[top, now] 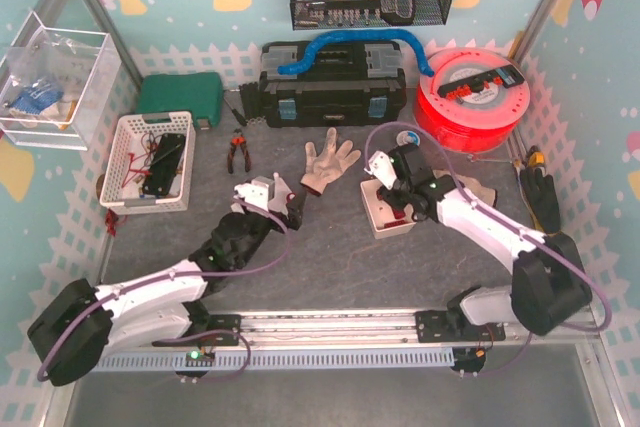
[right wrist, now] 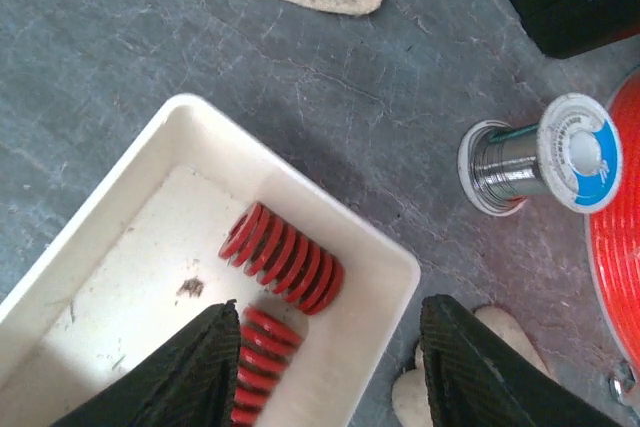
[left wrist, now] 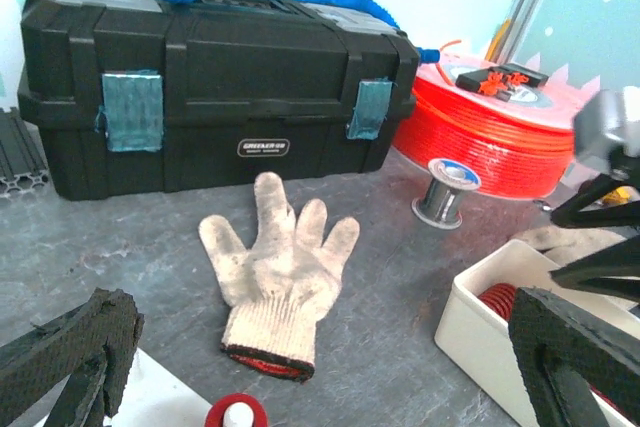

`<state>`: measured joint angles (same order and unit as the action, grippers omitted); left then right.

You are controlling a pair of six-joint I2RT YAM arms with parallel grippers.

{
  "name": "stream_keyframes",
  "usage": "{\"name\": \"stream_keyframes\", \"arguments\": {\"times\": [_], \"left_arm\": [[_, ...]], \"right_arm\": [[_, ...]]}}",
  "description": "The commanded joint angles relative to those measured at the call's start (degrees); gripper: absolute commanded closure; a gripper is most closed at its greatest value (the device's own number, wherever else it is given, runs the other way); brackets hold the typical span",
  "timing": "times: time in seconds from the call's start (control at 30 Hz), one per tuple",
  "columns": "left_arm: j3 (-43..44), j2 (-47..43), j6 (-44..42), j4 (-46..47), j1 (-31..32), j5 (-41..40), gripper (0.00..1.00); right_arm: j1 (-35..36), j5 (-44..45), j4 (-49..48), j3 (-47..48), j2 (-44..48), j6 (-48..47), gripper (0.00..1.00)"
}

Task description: Install the large spring

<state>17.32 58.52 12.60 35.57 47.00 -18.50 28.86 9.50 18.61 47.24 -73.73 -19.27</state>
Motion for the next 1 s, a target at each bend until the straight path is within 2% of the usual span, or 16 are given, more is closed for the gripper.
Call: {"name": "stream_keyframes", "arguments": {"times": [0.0,0.1,0.17,0.37,0.47,0.63,0.97], "left_arm": [[-1.5,-2.5,-1.3,1.9,0.2,-1.2,0.01],[-2.4,-3.7,-1.4,2.4,0.2,-1.4,0.01],[-2.7,-4.4,-1.5,2.7,0.2,-1.6,0.01],[-3.6,-6.2,-2.0,3.2,0.2,-2.0,0.01],[-3.7,-6.6,-2.0,3.4,0.2,-1.5,0.01],[-3.7,-7.0,-2.1,3.0,0.2,-0.7,0.01],[-3.9,-8.6,-2.3,2.5,0.2,0.6,0.01]], "right_arm": [[-0.4,1.0,5.4,7.2,-6.1,7.8,0.47],[-0.4,-2.0,10.4,12.3,-8.5,22.1,0.47],[-0.2,-4.2,12.6,14.4,-9.7,29.1,0.55],[3.4,-2.3,14.3,12.0,-5.4,41.7,0.58],[3.7,0.8,16.1,10.6,-4.8,45.2,0.59],[4.1,-0.3,17.1,9.1,-7.7,47.5,0.62],[4.4,5.5,18.9,8.8,-14.5,52.0,0.62]]}}
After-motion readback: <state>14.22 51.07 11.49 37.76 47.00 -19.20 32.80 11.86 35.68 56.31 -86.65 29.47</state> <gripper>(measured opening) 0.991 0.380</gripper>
